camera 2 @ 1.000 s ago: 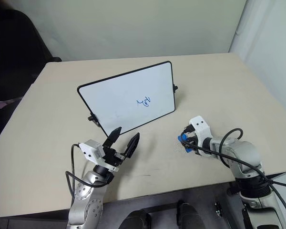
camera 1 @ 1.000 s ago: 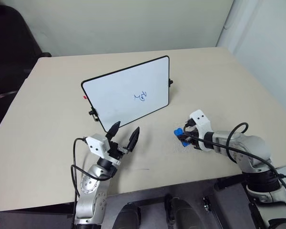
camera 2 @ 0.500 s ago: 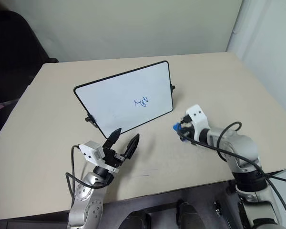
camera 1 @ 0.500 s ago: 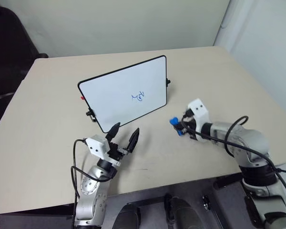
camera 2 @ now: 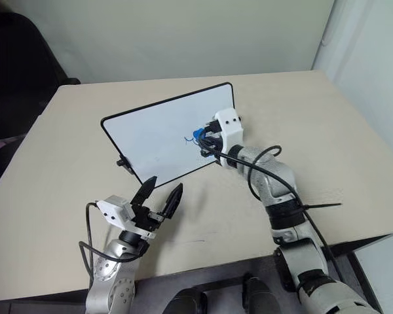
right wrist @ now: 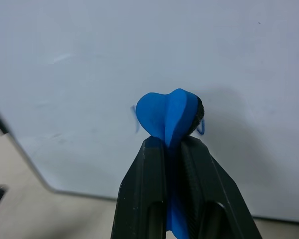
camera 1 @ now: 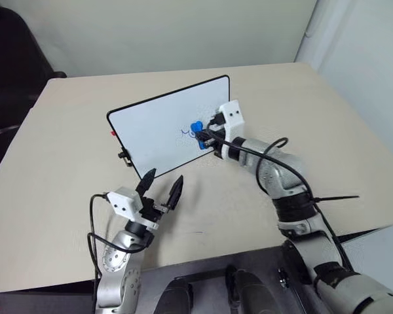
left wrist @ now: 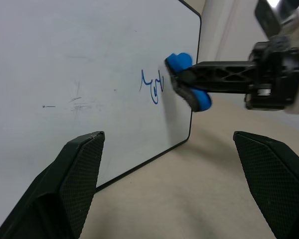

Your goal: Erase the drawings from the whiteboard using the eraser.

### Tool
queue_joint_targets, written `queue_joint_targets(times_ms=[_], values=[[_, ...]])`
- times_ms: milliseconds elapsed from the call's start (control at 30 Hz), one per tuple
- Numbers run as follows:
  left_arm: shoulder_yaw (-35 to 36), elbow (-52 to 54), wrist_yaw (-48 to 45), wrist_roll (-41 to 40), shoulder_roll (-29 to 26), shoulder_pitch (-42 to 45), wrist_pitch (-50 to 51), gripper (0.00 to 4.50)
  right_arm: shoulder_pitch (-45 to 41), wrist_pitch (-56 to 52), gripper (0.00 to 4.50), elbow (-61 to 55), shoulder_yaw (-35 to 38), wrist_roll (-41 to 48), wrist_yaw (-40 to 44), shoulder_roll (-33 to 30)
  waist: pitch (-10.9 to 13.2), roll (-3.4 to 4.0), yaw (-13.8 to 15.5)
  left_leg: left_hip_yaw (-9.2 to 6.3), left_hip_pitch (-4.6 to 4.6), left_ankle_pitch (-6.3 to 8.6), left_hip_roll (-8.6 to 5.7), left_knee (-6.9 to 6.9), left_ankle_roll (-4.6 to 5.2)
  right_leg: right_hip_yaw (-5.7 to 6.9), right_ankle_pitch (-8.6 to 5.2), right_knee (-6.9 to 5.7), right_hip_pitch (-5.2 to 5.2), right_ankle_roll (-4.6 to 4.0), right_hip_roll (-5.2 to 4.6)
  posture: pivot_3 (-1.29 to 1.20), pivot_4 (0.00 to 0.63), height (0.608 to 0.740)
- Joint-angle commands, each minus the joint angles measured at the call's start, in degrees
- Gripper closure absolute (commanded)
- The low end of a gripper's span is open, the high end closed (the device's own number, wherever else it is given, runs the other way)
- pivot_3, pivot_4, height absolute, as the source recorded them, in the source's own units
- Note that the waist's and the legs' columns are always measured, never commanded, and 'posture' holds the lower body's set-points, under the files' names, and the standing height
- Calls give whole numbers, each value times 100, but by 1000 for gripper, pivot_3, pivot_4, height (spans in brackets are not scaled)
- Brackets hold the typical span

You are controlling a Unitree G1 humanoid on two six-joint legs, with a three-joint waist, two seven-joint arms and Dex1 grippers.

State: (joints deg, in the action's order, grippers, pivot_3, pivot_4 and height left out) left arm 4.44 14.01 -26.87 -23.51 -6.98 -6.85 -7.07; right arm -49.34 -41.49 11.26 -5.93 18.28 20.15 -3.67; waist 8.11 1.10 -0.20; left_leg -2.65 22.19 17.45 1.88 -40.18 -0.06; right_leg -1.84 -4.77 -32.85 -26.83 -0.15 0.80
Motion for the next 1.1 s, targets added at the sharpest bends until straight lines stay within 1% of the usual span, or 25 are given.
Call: queue_joint_targets(times_ms=[33, 233, 300, 433, 633, 767, 800, 833, 900, 967, 1100], values=[[62, 385, 69, -69, -37, -110, -23, 0, -345, 615, 4367, 525, 202, -211, -281, 214, 0, 0, -6, -1, 2, 2, 0, 0, -1, 1, 0, -1, -3, -5, 0, 0, 150, 737], [95, 518, 147, -87, -59, -227, -18, 0, -553, 1171, 4367, 1509, 386, -450, -596, 349, 0, 0, -31, 2, -3, 3, 1, -4, -5, 1, 11, -6, -6, -24, 0, 0, 150, 737], [96, 536, 160, -83, -65, -244, -25, 0, -551, 1314, 4367, 1819, 390, -537, -701, 378, 0, -1, -46, 1, -13, -9, 1, -7, -8, 0, 2, -6, 1, 3, 0, 0, 150, 737], [94, 557, 171, -84, -75, -266, -33, 0, -481, 1460, 4367, 2109, 267, -783, -754, 436, 1, -1, -81, -7, -25, -26, 1, -7, -1, 1, 3, -5, 7, 2, 4, 0, 150, 737], [65, 518, 134, -90, -91, -236, -25, 0, -516, 1351, 4367, 1774, 264, -781, -629, 587, 1, -1, -106, -13, -24, -25, 5, -2, -5, 5, 4, -6, -5, 2, 11, 0, 150, 737], [36, 468, 111, -82, -91, -188, -20, 0, -560, 1214, 4367, 1463, 188, -754, -565, 724, 1, -1, -139, -8, -16, 7, 7, 2, -36, 6, 11, -6, -29, -4, 11, 0, 150, 737], [25, 452, 101, -78, -92, -172, -18, 0, -571, 1145, 4367, 1359, 150, -721, -536, 810, 1, -1, -157, -6, -12, 12, 8, 3, -42, 6, 13, -6, -38, -8, 11, 0, 150, 737], [18, 441, 92, -75, -93, -160, -16, 0, -577, 1081, 4367, 1280, 122, -692, -522, 892, 1, -1, -175, -5, -11, 17, 9, 3, -47, 5, 39, -6, -44, -49, 14, 0, 150, 737], [5, 425, 80, -63, -94, -141, -14, 0, -565, 1033, 4367, 1157, 28, -701, -508, 1068, 1, -1, -215, -1, -9, 22, 16, 7, -50, 3, 43, -6, -53, -59, 20, 0, 150, 737], [-5, 419, 78, -50, -97, -130, -14, 0, -541, 995, 4367, 1065, -68, -733, -492, 1236, 1, -1, -239, 0, -10, 23, 25, 8, -50, 3, 43, -6, -55, -62, 28, 0, 150, 737], [-2, 433, 87, -31, -120, -127, -4, 0, -499, 943, 4367, 984, -280, -730, -463, 1498, 1, -1, -236, -2, -12, 19, 34, 6, -46, 7, 30, -7, -54, -42, 37, 0, 150, 737]])
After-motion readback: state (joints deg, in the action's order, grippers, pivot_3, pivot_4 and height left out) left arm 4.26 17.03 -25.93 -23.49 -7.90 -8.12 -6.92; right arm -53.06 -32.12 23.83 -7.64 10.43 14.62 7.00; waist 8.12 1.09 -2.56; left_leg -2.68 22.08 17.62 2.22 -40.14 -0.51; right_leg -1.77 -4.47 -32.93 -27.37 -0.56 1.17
